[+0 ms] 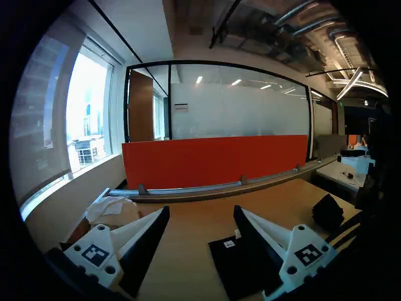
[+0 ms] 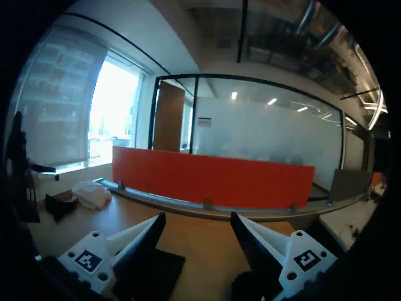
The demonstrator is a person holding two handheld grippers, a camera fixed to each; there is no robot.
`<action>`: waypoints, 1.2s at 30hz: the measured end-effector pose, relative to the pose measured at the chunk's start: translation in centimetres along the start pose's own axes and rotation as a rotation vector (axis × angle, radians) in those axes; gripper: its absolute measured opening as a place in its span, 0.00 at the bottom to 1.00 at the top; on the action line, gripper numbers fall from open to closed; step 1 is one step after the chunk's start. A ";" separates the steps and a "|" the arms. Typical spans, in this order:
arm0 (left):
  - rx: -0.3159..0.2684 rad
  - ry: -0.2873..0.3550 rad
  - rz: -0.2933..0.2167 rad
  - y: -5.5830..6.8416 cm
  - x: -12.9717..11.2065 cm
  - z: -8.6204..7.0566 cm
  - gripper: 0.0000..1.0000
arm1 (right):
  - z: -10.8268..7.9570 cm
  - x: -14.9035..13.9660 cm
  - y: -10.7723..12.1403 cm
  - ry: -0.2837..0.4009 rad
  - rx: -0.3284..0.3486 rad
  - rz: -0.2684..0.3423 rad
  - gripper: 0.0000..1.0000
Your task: Fold towel
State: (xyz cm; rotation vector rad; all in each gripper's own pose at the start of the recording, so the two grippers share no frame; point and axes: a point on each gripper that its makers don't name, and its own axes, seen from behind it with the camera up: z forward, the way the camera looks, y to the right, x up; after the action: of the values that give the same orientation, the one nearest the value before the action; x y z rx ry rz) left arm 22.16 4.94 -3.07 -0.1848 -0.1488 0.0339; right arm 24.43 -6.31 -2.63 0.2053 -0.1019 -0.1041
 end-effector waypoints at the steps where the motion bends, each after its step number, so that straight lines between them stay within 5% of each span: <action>1: -0.009 -0.003 0.001 0.1 0.1 0.0 0.95 | 0.1 0.0 -0.3 -0.008 0.015 -0.009 1.00; 14: -0.053 -0.040 0.025 0.9 -0.8 0.7 0.94 | 1.0 -1.1 -2.5 -0.064 0.097 -0.050 1.00; 36: -0.124 -0.183 0.073 2.3 -9.7 1.3 0.95 | 1.1 -10.6 -5.1 -0.227 0.157 -0.090 1.00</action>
State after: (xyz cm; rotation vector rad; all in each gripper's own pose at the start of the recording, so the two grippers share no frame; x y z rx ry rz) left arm 12.35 7.02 -3.61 -0.3111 -0.3267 0.1144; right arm 13.36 -10.32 -3.63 0.3551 -0.3277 -0.2089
